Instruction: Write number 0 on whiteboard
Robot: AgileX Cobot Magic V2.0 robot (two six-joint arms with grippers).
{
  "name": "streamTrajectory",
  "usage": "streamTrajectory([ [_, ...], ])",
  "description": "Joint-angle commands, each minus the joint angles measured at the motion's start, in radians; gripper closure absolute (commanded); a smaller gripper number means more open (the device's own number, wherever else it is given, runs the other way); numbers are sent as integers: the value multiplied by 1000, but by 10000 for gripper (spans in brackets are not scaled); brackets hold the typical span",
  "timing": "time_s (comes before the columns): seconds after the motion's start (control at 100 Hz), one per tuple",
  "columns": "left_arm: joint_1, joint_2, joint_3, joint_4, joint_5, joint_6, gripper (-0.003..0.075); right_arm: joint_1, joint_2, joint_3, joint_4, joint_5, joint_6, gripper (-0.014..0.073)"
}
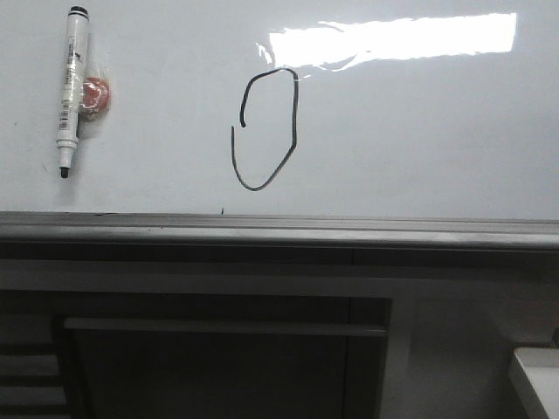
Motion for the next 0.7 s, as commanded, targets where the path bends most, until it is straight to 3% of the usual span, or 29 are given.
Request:
streamTrajectory([
  [0.0,3,-25,12,-8,-61,-5,741,-74,13,-9,-47,-79,46,650],
  [0.33,3,-25,12,-8,-61,-5,741,-388,10,78,-47,-87,46,650],
  [0.69,3,-25,12,-8,-61,-5,741,-415,-117,241,-47,-70,46,650],
])
